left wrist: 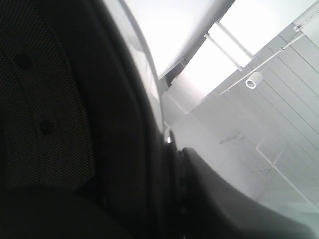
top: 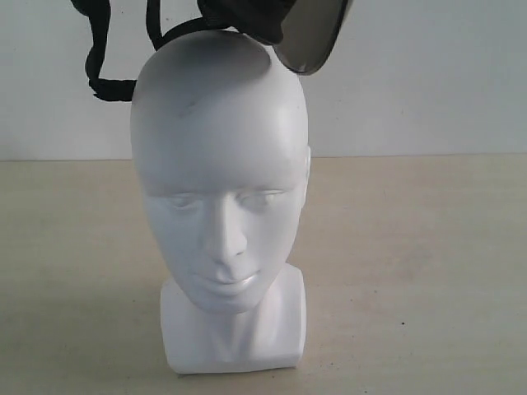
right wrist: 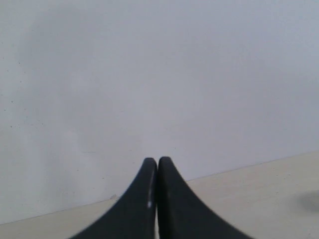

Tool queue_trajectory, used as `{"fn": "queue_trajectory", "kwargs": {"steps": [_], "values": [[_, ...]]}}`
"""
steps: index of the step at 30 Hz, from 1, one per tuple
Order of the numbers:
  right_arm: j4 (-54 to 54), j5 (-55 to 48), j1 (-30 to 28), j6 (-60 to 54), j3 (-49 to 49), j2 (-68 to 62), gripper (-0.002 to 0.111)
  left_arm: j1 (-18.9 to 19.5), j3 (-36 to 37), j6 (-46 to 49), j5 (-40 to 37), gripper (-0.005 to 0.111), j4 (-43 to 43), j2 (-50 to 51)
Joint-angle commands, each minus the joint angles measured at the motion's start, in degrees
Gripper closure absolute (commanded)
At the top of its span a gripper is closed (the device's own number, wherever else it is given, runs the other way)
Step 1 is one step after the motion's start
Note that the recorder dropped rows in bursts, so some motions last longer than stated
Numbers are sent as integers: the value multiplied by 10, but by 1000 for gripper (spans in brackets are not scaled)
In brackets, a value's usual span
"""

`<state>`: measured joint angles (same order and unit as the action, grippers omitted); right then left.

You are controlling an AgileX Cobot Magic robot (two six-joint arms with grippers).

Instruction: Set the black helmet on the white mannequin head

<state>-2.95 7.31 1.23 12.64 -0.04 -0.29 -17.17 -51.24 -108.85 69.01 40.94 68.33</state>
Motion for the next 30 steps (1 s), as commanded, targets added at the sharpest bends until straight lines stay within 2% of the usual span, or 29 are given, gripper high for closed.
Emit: {"fn": "queue_trajectory", "kwargs": {"steps": [1,11,17,20,30], "values": [[1,6,-1,8,0,3,109,-2,-22,17,10,102,-14,0],[1,2,-1,8,0,3,109,-6,-108,17,10,102,4,42],[1,-3,-1,8,0,3,109,-62,-128,22,10,102,-13,87],[1,-12,-1,8,0,3,109,-75,-132,34,10,102,-14,103],[1,-27,-1,5,0,3,109,-74,-104,78,10,102,8,110]]}}
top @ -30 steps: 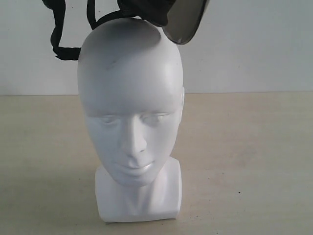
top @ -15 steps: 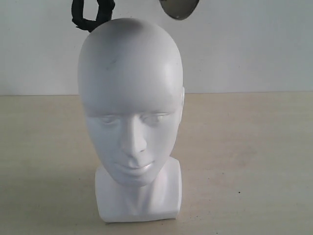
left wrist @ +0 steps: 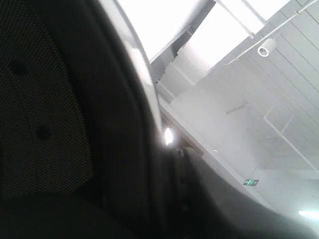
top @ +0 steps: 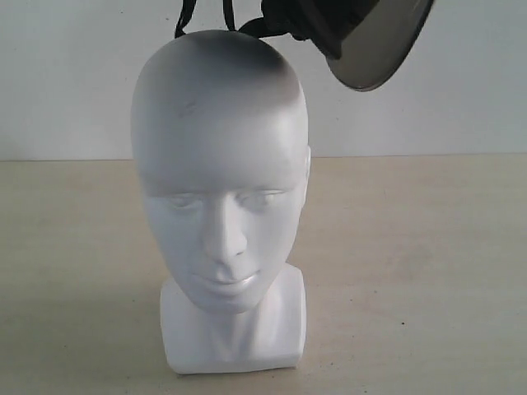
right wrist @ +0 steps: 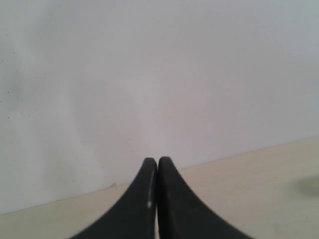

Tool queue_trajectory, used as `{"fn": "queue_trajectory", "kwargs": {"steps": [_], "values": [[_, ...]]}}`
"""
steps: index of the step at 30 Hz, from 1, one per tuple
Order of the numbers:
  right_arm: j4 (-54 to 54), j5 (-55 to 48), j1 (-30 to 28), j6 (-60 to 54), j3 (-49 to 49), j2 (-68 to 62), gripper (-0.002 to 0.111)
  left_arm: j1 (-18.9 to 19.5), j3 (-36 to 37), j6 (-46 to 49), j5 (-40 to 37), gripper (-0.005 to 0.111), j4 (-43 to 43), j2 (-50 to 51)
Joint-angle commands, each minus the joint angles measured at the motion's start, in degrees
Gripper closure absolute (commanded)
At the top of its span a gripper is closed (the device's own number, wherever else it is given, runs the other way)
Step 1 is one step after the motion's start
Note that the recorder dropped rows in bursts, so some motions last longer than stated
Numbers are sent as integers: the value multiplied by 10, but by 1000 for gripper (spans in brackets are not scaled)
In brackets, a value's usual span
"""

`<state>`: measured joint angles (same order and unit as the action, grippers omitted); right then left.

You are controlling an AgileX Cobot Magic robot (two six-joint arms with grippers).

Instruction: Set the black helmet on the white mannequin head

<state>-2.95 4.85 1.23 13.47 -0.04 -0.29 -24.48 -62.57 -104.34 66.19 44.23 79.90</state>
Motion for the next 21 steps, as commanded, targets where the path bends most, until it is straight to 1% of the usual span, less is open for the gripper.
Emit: {"fn": "queue_trajectory", "kwargs": {"steps": [1,3,6,11,14,16,18,21], "values": [[1,-1,-1,-3,0,3,109,-1,17,38,38,102,-25,-6],[1,17,-1,3,0,3,109,-1,33,55,38,102,-25,-6],[3,26,-1,40,3,3,109,-1,54,74,38,102,-25,-6],[22,16,-1,43,87,-18,109,-1,85,104,38,102,-24,-6],[29,-31,0,34,164,-93,109,0,98,109,38,102,-25,-6],[37,-70,12,12,225,-159,109,5,102,110,38,102,-25,-6],[37,-88,34,3,278,-221,109,11,108,110,38,102,-25,-6],[37,-101,91,-28,358,-310,109,24,125,110,38,102,-24,-6]]}}
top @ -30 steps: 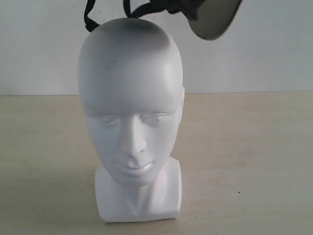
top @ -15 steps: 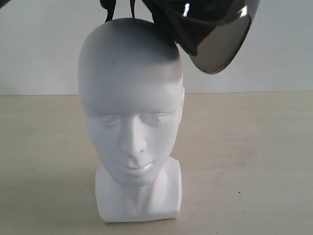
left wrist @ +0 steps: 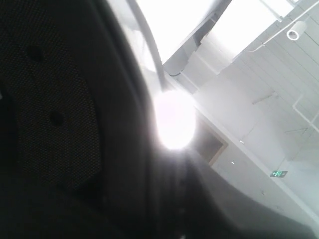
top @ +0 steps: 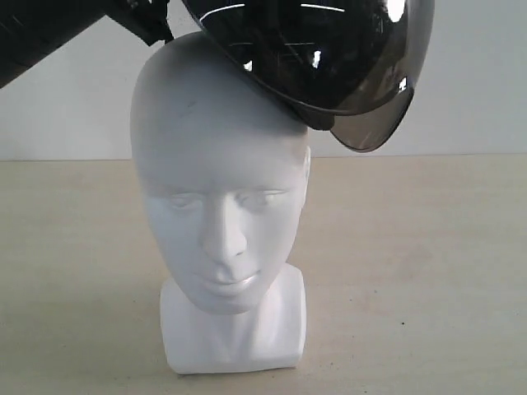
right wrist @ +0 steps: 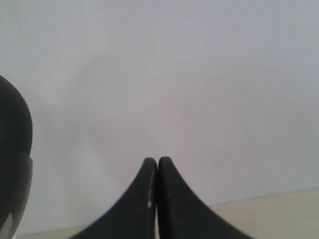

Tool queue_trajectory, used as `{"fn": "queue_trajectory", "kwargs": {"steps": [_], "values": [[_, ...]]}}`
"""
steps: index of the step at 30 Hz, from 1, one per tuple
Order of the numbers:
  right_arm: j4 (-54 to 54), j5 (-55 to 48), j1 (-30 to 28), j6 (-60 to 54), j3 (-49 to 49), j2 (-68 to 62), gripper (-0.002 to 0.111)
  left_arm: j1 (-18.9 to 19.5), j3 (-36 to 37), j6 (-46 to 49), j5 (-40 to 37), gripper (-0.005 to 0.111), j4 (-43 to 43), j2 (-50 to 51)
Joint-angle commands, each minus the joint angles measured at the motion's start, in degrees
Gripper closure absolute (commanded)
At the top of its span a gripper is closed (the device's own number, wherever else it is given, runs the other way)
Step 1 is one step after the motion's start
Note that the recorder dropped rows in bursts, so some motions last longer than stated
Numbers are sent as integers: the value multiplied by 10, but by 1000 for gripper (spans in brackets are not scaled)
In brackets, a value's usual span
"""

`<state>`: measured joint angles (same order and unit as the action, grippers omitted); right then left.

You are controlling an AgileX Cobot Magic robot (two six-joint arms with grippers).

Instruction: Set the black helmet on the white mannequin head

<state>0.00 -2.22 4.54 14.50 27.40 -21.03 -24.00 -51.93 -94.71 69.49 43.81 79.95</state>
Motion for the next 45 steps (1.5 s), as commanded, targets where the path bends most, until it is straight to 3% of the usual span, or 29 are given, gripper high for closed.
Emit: {"fn": "queue_trajectory", "kwargs": {"steps": [1,6,10,17,33,45], "values": [[8,-37,84,-54,108,-133,109,26,26,14,5,102,-19,-6],[7,-27,203,-127,192,-252,109,43,57,10,5,102,-18,-7],[7,-21,254,-149,248,-316,109,47,77,12,5,102,-18,-16],[7,-18,257,-176,296,-360,109,87,120,13,5,102,-10,-53],[6,-28,260,-178,314,-364,109,88,187,72,5,102,-11,-58],[6,-22,328,-217,322,-393,109,88,230,90,5,102,-3,-58]]}}
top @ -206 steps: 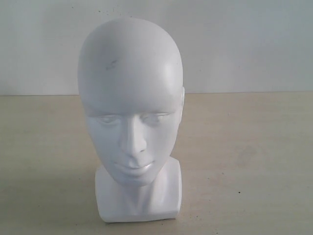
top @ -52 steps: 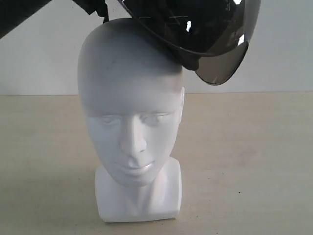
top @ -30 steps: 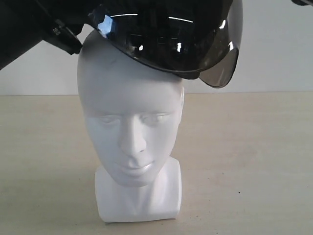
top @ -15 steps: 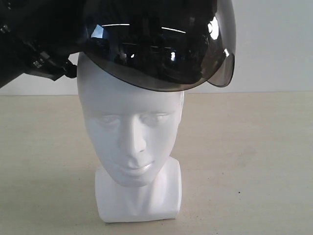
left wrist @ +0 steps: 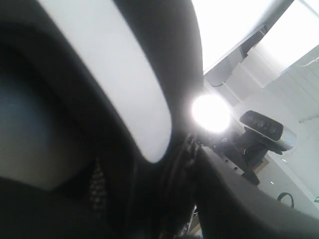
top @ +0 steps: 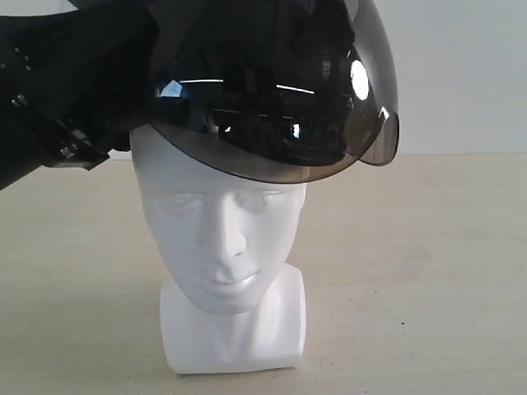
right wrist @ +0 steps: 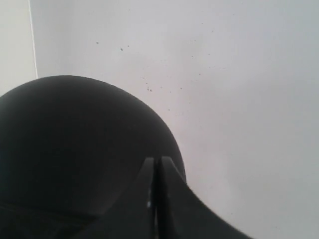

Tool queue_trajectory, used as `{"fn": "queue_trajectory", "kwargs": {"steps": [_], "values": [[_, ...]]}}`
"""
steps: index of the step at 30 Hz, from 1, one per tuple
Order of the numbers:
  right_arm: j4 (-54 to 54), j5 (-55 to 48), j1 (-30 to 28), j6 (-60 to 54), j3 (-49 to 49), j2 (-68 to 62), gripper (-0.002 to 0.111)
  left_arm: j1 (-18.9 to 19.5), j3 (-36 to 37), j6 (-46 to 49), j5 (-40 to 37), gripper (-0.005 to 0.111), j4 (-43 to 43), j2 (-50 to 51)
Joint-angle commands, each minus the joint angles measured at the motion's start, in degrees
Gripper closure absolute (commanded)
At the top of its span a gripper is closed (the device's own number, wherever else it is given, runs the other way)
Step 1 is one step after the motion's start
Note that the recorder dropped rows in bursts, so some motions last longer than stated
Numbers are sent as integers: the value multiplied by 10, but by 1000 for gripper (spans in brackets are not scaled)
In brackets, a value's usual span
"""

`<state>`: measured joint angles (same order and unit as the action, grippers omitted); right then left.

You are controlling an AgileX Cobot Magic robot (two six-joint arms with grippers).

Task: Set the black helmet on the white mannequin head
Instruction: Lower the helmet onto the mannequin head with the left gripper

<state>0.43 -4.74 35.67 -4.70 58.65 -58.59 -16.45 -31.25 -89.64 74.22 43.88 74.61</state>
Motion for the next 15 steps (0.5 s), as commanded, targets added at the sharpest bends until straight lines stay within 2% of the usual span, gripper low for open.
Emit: {"fn": "queue_trajectory", "kwargs": {"steps": [1,12,15], "values": [[1,3,17,-27,13,-22,109,13,28,39,-43,102,-4,-4],[1,-15,17,-27,67,-70,109,13,59,45,-43,102,9,-6],[1,-21,37,-36,82,-83,109,13,59,45,-43,102,9,-6]]}}
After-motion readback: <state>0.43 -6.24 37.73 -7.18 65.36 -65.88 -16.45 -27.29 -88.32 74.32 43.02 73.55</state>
